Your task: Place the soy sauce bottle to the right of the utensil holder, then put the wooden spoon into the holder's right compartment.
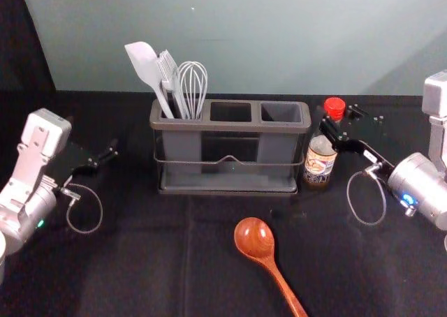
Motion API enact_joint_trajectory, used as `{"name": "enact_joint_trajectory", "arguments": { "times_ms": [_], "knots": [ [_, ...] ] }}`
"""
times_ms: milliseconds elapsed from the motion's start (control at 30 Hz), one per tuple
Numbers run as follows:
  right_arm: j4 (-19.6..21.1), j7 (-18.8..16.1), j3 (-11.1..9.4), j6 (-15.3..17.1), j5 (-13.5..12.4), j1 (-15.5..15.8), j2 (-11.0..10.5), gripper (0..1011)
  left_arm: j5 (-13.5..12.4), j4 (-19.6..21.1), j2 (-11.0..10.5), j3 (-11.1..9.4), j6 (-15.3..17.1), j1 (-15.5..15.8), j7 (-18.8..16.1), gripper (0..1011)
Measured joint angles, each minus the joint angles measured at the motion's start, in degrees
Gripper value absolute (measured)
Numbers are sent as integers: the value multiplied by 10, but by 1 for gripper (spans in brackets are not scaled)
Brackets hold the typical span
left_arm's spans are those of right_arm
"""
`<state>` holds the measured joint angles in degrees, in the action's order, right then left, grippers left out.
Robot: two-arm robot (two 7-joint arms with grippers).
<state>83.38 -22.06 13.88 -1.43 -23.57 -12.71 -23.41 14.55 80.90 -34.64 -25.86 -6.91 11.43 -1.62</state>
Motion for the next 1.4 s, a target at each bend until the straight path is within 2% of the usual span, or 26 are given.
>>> {"name": "enact_joint_trajectory", "arguments": {
  "times_ms": [533,833,867,967,1000,1133,1267,1400],
  "knots": [
    [-18,1,-2,-8,6,-6,11,382,0,0,0,0,0,0,0,1005],
    [-8,3,-10,-6,6,-4,10,625,0,0,0,0,0,0,0,1005],
    [-2,3,-13,-6,6,-2,8,682,0,0,0,0,0,0,0,1005],
    [10,4,-17,-6,5,0,6,749,0,0,0,0,0,0,0,1005],
    [17,7,-19,-5,4,2,4,807,0,0,0,0,0,0,0,1005],
    [41,12,-25,-3,4,11,0,915,0,0,0,0,0,0,0,1005],
    [75,29,-26,26,12,25,-8,1003,0,0,0,0,0,0,0,1005],
    [117,51,-28,73,23,48,-19,1002,0,0,0,0,0,0,0,1005]
  ]
}}
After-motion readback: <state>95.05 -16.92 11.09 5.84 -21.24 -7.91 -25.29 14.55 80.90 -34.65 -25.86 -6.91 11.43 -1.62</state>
